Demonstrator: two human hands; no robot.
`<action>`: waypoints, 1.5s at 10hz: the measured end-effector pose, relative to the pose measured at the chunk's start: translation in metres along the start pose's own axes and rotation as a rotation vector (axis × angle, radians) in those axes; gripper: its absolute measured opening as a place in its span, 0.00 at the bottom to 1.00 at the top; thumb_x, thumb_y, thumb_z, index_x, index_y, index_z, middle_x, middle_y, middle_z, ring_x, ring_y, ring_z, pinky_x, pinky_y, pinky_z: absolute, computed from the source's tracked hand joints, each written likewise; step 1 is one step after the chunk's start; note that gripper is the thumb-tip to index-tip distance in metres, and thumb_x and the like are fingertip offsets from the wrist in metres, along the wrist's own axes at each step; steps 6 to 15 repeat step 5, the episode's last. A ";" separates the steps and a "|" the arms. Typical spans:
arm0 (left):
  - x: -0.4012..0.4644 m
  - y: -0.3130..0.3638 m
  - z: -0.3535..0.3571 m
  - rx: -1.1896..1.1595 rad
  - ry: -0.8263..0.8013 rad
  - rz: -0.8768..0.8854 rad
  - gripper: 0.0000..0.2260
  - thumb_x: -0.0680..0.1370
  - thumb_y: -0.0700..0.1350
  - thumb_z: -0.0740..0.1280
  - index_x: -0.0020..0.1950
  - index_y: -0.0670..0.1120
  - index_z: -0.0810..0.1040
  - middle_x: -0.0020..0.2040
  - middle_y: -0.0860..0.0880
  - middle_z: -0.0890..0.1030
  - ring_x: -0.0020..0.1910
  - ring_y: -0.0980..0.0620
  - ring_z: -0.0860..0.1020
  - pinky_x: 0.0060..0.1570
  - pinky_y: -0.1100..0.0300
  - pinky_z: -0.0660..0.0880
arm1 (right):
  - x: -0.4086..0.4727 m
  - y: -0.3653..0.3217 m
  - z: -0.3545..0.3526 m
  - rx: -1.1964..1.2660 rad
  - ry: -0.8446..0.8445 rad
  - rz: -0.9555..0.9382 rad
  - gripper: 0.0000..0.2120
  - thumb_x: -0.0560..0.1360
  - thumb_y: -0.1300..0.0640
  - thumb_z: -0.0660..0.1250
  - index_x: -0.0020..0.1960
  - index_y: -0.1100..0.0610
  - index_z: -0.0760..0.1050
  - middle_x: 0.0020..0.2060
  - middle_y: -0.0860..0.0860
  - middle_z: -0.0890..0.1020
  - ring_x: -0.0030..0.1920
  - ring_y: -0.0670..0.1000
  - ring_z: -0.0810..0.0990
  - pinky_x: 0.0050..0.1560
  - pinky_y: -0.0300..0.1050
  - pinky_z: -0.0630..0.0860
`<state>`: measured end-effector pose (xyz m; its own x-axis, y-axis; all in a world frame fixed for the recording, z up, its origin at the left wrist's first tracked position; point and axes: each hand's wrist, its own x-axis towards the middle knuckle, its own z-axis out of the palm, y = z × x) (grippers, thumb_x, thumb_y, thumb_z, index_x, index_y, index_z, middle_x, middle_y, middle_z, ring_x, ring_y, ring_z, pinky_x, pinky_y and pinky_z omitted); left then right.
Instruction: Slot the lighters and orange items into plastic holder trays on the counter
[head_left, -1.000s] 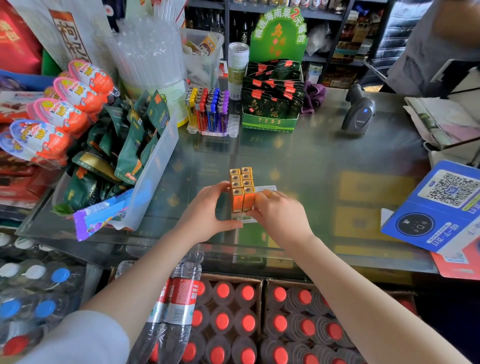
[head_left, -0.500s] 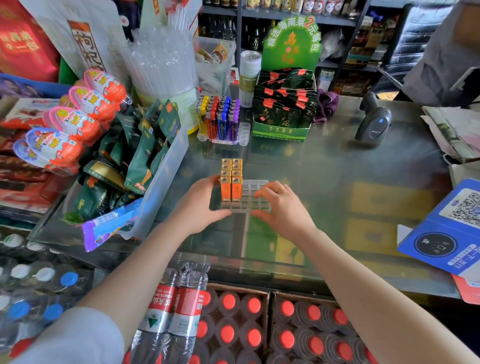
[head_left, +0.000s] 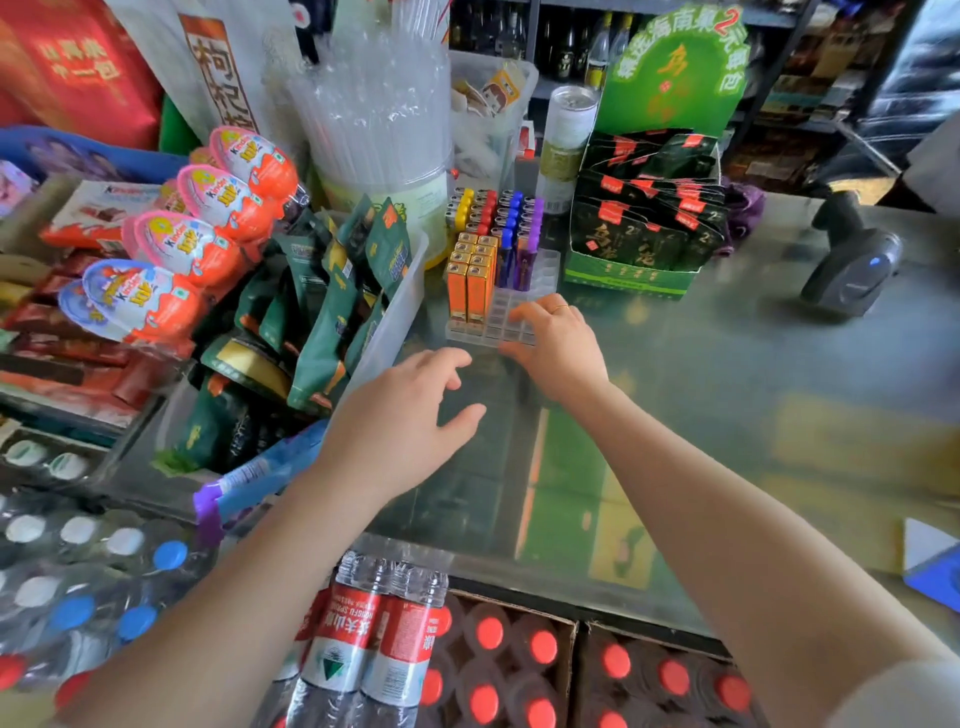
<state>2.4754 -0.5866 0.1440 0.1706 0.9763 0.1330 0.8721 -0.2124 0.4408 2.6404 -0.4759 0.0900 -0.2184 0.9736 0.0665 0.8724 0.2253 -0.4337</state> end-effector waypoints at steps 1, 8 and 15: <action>0.005 0.002 -0.004 -0.019 0.010 -0.029 0.19 0.73 0.55 0.63 0.62 0.51 0.70 0.46 0.57 0.77 0.41 0.55 0.75 0.39 0.56 0.74 | 0.011 0.000 0.000 -0.020 -0.029 -0.016 0.19 0.71 0.48 0.68 0.60 0.52 0.73 0.59 0.55 0.74 0.58 0.59 0.71 0.56 0.53 0.71; 0.001 0.004 -0.020 -0.025 0.050 -0.010 0.17 0.74 0.55 0.62 0.60 0.51 0.72 0.43 0.57 0.76 0.39 0.55 0.76 0.36 0.54 0.75 | 0.003 -0.012 -0.014 -0.061 -0.022 -0.055 0.23 0.73 0.46 0.66 0.65 0.53 0.68 0.63 0.54 0.71 0.56 0.58 0.75 0.50 0.52 0.74; 0.001 0.004 -0.020 -0.025 0.050 -0.010 0.17 0.74 0.55 0.62 0.60 0.51 0.72 0.43 0.57 0.76 0.39 0.55 0.76 0.36 0.54 0.75 | 0.003 -0.012 -0.014 -0.061 -0.022 -0.055 0.23 0.73 0.46 0.66 0.65 0.53 0.68 0.63 0.54 0.71 0.56 0.58 0.75 0.50 0.52 0.74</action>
